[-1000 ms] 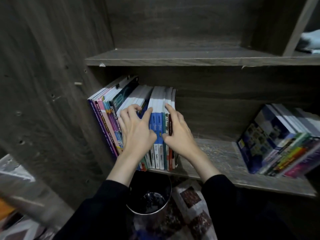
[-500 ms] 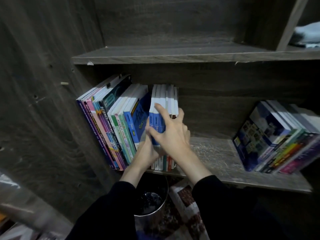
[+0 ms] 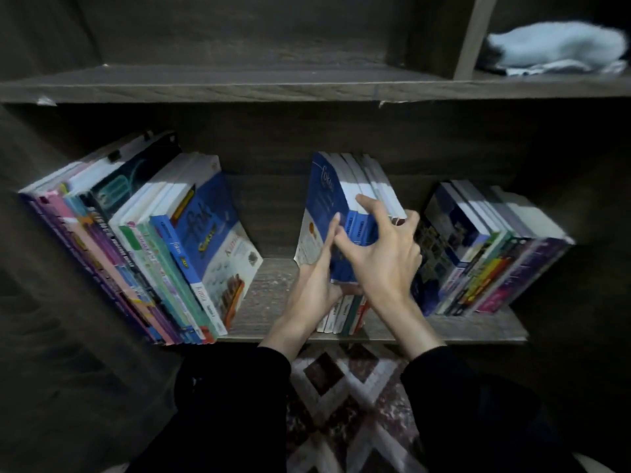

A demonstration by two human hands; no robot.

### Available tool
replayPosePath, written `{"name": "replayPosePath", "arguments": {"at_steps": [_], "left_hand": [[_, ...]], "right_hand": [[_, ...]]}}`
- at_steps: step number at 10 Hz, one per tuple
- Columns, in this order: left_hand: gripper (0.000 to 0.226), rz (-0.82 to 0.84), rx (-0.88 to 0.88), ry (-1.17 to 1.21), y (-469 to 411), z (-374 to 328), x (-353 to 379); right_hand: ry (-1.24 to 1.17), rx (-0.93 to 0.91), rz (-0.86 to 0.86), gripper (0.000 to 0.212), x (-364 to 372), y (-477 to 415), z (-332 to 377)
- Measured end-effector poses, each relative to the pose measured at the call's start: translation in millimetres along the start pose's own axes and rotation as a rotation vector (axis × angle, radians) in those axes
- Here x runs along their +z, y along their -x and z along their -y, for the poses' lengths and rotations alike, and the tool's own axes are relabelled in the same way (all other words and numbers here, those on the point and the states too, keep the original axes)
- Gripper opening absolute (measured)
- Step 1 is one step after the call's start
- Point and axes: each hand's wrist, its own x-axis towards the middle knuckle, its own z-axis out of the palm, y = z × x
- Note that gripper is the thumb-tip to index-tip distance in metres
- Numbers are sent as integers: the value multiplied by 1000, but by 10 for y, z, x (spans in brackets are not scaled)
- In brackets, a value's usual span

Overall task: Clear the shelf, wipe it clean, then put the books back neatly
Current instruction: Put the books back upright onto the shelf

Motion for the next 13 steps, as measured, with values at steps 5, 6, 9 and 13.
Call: {"name": "replayPosePath", "arguments": {"at_steps": [5, 6, 9, 13], "left_hand": [[109, 142, 73, 6, -223, -558, 863], [113, 156, 71, -122, -213, -586, 903], [107, 257, 85, -138, -195, -590, 729], [36, -449, 109, -466, 185, -260, -792]], "right_hand": [[218, 19, -60, 54, -724, -233, -766], [237, 0, -88, 54, -794, -247, -870], [354, -201, -131, 52, -747, -264, -1033], [39, -458, -147, 40, -26, 222, -65]]}}
